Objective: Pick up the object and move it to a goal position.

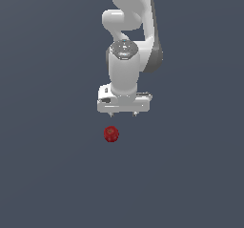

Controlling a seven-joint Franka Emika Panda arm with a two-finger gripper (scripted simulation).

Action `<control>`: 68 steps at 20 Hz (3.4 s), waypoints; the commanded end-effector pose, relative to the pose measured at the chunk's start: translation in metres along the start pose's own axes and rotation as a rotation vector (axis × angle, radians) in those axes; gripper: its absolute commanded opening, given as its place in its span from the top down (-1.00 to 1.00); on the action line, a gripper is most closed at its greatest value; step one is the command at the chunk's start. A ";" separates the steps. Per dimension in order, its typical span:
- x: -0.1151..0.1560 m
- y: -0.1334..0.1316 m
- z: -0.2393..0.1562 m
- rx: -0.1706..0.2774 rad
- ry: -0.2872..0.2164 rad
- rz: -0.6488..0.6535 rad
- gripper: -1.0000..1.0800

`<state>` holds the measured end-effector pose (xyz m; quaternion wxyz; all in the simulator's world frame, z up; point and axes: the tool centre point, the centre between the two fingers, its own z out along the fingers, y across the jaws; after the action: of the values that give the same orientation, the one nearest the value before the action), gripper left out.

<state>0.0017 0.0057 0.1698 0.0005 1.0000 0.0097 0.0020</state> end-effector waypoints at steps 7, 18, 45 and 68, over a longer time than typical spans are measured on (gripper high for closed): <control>0.001 0.008 -0.008 0.007 0.003 0.041 -0.92; 0.004 0.012 -0.006 0.007 0.003 0.025 -0.92; 0.027 0.057 0.070 0.001 -0.004 -0.429 -0.92; 0.027 0.060 0.124 0.002 -0.004 -0.452 -0.92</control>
<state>0.0295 -0.0533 0.0473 -0.0003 0.9723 0.2336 -0.0009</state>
